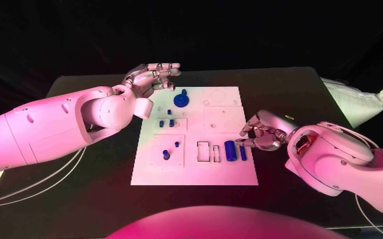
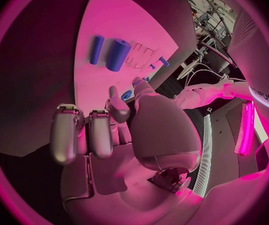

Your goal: Assemble the parts on the task board

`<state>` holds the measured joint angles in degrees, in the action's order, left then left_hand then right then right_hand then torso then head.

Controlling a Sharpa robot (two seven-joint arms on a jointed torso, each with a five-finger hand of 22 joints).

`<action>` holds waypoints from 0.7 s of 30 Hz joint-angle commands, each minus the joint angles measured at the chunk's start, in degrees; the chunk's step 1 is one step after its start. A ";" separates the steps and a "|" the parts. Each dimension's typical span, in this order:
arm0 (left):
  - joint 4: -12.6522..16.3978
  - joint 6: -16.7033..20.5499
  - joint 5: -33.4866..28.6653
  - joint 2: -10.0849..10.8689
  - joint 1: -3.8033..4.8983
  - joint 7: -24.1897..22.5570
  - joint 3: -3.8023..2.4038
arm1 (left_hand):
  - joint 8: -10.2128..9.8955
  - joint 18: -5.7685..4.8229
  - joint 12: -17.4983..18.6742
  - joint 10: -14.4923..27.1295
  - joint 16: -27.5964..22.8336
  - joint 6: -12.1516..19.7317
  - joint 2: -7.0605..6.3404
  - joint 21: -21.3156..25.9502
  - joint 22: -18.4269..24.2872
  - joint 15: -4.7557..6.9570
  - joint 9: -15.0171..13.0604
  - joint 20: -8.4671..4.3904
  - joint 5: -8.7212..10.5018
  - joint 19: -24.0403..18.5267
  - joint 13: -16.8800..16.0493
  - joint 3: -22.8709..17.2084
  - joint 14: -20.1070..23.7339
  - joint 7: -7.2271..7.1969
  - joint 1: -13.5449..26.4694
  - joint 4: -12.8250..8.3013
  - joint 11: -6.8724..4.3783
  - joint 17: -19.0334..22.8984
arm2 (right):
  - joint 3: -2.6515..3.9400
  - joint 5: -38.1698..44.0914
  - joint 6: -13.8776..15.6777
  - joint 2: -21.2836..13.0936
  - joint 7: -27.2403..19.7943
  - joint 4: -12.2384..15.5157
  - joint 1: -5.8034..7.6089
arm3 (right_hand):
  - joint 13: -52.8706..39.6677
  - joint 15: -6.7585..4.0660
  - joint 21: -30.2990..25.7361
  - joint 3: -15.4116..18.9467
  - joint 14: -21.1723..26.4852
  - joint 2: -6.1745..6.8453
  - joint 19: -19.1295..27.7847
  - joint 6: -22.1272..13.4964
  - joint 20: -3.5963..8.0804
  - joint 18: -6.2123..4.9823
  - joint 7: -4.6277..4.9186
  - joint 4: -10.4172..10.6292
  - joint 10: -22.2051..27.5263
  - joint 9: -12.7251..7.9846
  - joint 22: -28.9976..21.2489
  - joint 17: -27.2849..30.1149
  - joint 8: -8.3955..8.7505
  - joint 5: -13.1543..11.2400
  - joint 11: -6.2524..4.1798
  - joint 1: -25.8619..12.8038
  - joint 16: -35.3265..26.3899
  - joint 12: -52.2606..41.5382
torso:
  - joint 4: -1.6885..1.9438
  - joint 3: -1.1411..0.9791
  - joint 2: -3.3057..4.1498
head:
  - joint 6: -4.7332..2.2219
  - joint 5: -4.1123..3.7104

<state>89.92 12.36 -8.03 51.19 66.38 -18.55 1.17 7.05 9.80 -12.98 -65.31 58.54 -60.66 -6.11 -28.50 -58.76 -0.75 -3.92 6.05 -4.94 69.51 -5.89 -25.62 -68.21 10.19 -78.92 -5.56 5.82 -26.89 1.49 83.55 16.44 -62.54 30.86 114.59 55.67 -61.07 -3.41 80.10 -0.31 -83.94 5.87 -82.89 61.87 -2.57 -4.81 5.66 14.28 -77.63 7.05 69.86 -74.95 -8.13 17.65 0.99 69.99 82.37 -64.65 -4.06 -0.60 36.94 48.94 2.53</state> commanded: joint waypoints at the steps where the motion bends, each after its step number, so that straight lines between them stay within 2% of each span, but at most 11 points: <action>1: 0.14 -1.17 0.30 -0.05 0.02 -0.18 -0.02 | 0.20 0.61 -0.19 0.40 0.36 0.48 0.55 0.18 0.07 0.04 0.03 0.21 -0.17 0.20 -0.07 0.27 0.49 -0.09 -0.23 0.05 -0.15 0.07 | -0.13 3.28 -2.67 0.51 3.15 -0.13 -0.67 | -1.12 0.22 0.14 1.05 -4.07 -0.71 -0.02 -0.38 -0.28 0.87 0.09 0.69 0.37 0.23 0.11 -2.70 -0.27 0.33 0.01 0.25 0.32 -0.64 | 0.06 0.00 0.00 | -0.05 -0.21; 8: 0.18 -1.16 0.31 0.08 0.02 -0.18 -0.01 | 0.24 0.60 -0.27 0.41 0.37 0.46 0.57 0.21 0.09 0.03 0.02 0.22 -0.16 0.20 -0.08 0.33 0.52 -0.09 -0.19 0.06 -0.15 0.10 | -0.30 5.73 -3.11 2.15 3.41 -1.06 -1.58 | -2.60 0.27 0.31 2.54 -4.06 -1.02 -0.02 -0.65 -0.39 0.92 0.14 1.93 0.52 0.61 0.39 -2.92 -0.44 0.74 0.10 0.53 0.53 -1.32 | 0.00 -0.01 0.05 | -0.03 -0.12; 14: 0.21 -1.26 0.31 0.10 0.02 -0.14 0.00 | 0.24 0.60 -0.27 0.41 0.37 0.46 0.57 0.21 0.09 0.03 0.02 0.22 -0.16 0.20 -0.08 0.33 0.52 -0.09 -0.19 0.06 -0.15 0.10 | -0.34 6.88 -3.31 3.93 3.50 -2.42 -2.07 | -3.37 0.28 0.44 3.03 -4.09 -1.30 -0.07 -0.68 -0.41 0.96 0.14 2.14 0.40 0.78 0.63 -3.16 -0.54 1.16 0.10 0.72 0.70 -1.76 | 0.06 -0.06 0.08 | 0.02 -0.01; 21: 0.26 -1.33 0.31 0.16 0.01 -0.10 0.00 | 0.24 0.60 -0.27 0.41 0.37 0.46 0.57 0.21 0.09 0.03 0.02 0.22 -0.16 0.20 -0.08 0.33 0.52 -0.09 -0.19 0.06 -0.15 0.10 | -0.36 7.38 -3.75 5.78 3.58 -4.34 -2.71 | -3.62 0.29 0.49 3.21 -4.10 -1.56 -0.08 -0.66 -0.41 0.97 0.13 2.20 0.39 0.87 0.72 -3.26 -0.60 1.35 0.10 0.80 0.77 -1.87 | 0.19 -0.02 0.13 | 0.18 -0.01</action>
<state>90.00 12.16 -7.95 51.38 66.37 -18.44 1.20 7.05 9.80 -12.98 -65.32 58.54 -60.66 -6.11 -28.50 -58.77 -0.75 -3.92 6.05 -4.94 69.51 -5.88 -25.62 -68.21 10.19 -78.92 -5.56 5.82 -26.84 1.14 89.17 13.93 -56.88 33.81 110.40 53.06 -64.65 -3.39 80.34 2.45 -83.93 4.98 -82.88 61.66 -2.57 -4.82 5.87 16.44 -77.43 7.87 70.53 -74.93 -8.40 18.85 1.19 70.88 82.83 -66.35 -3.94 -0.63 37.02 49.06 2.53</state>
